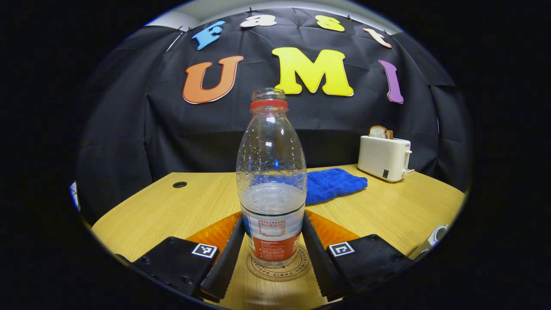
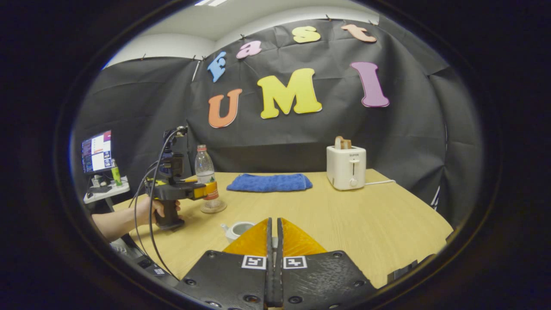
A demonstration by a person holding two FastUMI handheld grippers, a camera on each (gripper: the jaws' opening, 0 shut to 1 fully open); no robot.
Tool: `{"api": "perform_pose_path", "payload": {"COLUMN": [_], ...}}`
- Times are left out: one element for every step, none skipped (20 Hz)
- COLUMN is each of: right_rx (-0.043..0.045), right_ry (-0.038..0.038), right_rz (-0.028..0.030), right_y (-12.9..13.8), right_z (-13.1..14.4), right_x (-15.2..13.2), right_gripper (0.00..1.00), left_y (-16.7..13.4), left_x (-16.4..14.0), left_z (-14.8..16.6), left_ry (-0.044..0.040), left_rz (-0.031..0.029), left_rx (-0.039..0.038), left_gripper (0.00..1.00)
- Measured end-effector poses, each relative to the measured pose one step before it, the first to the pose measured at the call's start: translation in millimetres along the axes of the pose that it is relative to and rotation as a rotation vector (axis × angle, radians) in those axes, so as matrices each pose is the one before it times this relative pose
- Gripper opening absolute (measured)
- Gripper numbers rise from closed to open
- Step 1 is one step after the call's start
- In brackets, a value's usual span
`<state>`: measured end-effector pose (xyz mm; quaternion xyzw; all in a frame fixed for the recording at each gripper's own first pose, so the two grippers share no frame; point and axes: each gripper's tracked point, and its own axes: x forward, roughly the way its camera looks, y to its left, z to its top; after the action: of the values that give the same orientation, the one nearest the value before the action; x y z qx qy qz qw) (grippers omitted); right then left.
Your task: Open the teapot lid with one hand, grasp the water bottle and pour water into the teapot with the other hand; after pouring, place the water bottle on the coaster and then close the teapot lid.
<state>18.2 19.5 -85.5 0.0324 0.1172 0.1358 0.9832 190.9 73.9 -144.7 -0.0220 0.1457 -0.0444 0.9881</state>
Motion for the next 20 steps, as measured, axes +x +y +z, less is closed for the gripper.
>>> {"api": "perform_pose_path", "payload": {"right_rx": [-0.00049, 0.00045, -0.00045, -0.00134, -0.00021, 0.00077, 0.00049, 0.00123, 0.00141, 0.00138, -0.00059, -0.00241, -0.00061, -0.00183, -0.0016, -0.00114, -0.00024, -0.00068, -0.00379, -0.00526], "right_ry": [-0.00126, -0.00248, -0.00078, -0.00179, -0.00125, -0.00077, 0.00034, 0.00137, 0.00293, 0.00013, -0.00076, 0.00005, -0.00143, -0.00128, -0.00181, -0.00052, -0.00123, -0.0026, -0.00468, -0.00778], "right_rz": [0.00085, -0.00107, 0.00029, -0.00133, -0.00114, -0.00075, -0.0011, -0.00068, 0.00007, 0.00096, 0.00163, 0.00132, 0.00248, 0.00159, 0.00215, 0.00211, 0.00563, 0.00632, 0.00851, 0.00802], "right_y": [0.95, -0.27, 0.29, -0.09, -0.31, -0.75, -0.35, -0.71, -0.5, 0.8, 1.03, 0.5, 1.37, 1.39, 1.06, 1.38, 2.42, 2.35, 4.28, 3.88], "right_z": [0.49, 1.06, -0.49, 0.96, -0.14, 0.25, -0.9, 0.12, -1.66, 0.07, 0.49, 0.26, 0.6, 0.64, 0.0, 0.48, 0.88, 2.05, 2.5, 3.65], "right_x": [-0.33, -0.67, -0.29, 0.17, -0.4, -0.2, -0.32, 0.54, -0.1, -0.62, 0.2, -0.12, 0.19, 0.66, 0.13, 0.95, 2.28, 1.36, 1.93, 2.44], "right_gripper": [0.0, 0.0, 0.0, 0.0, 0.0, 0.0, 0.0, 0.0, 0.0, 0.0, 0.0, 0.0, 0.0, 0.0, 0.0, 0.0, 0.02, 0.02, 0.02, 0.02], "left_y": [-0.32, -0.66, 0.56, -0.38, -0.67, -0.16, 0.52, -0.23, -0.74, -0.09, -1.09, 0.25, -0.59, 0.12, 1.73, 0.58, 1.04, 1.95, 3.14, 3.73], "left_x": [-0.56, 1.24, 0.1, -1.15, 0.7, 0.38, -0.8, 0.31, -0.42, 0.01, -1.34, -1.23, -1.79, -3.39, -3.7, -7.08, -6.9, -9.36, -9.02, -11.5], "left_z": [-0.32, -0.36, -1.48, -0.73, -0.59, -0.72, -1.1, -0.6, -1.51, -1.16, -0.05, -1.31, -2.73, -2.77, -1.05, -0.81, -0.61, -0.49, 0.37, 2.54], "left_ry": [-0.00069, 0.00208, 0.00364, 0.00267, 0.00433, 0.00347, 0.00265, 0.00472, 0.0043, 0.00604, 0.00506, 0.00543, 0.01433, 0.01407, 0.00536, 0.00373, 0.00319, -0.00282, -0.0061, -0.01675], "left_rz": [-0.0009, -0.00053, -0.00224, -0.00048, 0.0008, -0.003, -0.00155, -0.00116, 0.00103, -0.0011, -0.00331, 0.00241, 0.00462, 0.00655, 0.00577, 0.0046, 0.00366, 0.00677, 0.00654, 0.01076], "left_rx": [-0.0024, -0.00047, 0.00065, -0.00118, -0.00021, -0.003, -0.00289, 0.0007, 0.00206, 0.00022, -0.00088, -0.00237, -0.00202, -0.00416, -0.00578, -0.01221, -0.01288, -0.00956, -0.00398, 0.00015], "left_gripper": [0.8, 0.8, 0.8, 0.8, 0.8, 0.81, 0.83, 0.89, 0.9, 0.9, 0.91, 0.98, 1.0, 1.0, 1.0, 1.0, 1.0, 1.0, 1.0, 1.0]}}
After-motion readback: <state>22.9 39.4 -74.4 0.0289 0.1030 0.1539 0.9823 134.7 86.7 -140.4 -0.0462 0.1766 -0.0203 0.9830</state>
